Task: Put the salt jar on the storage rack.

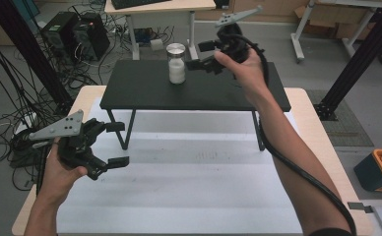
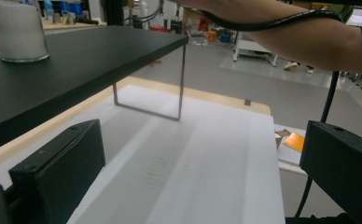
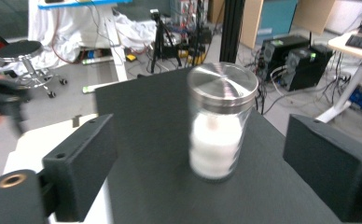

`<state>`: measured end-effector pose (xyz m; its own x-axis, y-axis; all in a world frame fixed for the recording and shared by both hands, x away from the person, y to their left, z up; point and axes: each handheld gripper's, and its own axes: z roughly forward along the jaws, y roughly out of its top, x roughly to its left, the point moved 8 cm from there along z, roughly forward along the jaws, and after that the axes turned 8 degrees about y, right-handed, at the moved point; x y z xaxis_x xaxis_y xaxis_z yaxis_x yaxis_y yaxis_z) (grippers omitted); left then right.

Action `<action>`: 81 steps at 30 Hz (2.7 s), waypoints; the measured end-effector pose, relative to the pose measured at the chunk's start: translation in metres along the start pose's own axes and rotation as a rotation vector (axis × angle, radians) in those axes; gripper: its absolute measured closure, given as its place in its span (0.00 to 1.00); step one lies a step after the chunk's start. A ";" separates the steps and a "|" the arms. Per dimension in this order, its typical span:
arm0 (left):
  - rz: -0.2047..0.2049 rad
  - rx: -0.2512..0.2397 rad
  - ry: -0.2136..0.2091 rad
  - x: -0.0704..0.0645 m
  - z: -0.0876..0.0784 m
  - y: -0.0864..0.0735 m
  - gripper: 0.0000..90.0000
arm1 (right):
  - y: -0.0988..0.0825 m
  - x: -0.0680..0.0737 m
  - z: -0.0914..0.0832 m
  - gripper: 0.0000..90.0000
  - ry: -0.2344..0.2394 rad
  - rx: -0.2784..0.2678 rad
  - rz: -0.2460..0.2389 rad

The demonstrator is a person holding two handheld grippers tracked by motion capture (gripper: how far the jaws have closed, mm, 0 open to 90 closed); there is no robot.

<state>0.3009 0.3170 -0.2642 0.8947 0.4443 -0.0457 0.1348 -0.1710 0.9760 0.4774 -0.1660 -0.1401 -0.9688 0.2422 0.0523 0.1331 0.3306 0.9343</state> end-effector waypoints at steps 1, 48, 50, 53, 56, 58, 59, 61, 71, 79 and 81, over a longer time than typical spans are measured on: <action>-0.001 0.000 0.000 0.000 0.000 0.000 0.00 | -0.001 0.006 -0.010 0.09 0.005 -0.005 -0.007; -0.011 0.019 -0.025 -0.003 0.021 -0.012 0.00 | -0.173 0.135 -0.133 0.01 0.040 0.117 0.044; -0.012 0.023 -0.027 -0.003 0.021 -0.012 0.00 | -0.175 0.133 -0.132 0.01 0.042 0.123 0.049; -0.016 0.023 -0.028 -0.002 0.022 -0.013 0.00 | -0.179 0.131 -0.129 0.01 0.048 0.132 0.060; -0.017 0.027 -0.026 -0.001 0.022 -0.013 0.00 | -0.181 0.129 -0.127 0.01 0.050 0.136 0.068; -0.022 0.027 -0.027 -0.001 0.023 -0.013 0.00 | -0.182 0.128 -0.126 0.01 0.054 0.135 0.070; -0.019 0.029 -0.027 -0.001 0.023 -0.013 0.00 | -0.182 0.128 -0.125 0.01 0.055 0.135 0.070; -0.015 0.030 -0.032 -0.001 0.023 -0.012 0.00 | -0.183 0.128 -0.125 0.01 0.057 0.134 0.070; -0.020 0.033 -0.037 -0.001 0.025 -0.012 0.00 | -0.185 0.124 -0.120 0.01 0.074 0.136 0.077; -0.020 0.035 -0.039 0.000 0.025 -0.012 0.00 | -0.186 0.122 -0.114 0.01 0.085 0.138 0.079; -0.020 0.036 -0.039 0.000 0.025 -0.012 0.00 | -0.187 0.122 -0.112 0.01 0.089 0.139 0.079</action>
<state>0.3097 0.2970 -0.2812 0.9077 0.4131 -0.0741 0.1673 -0.1944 0.9665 0.3110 -0.3008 -0.2685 -0.9679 0.1931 0.1607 0.2315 0.4377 0.8688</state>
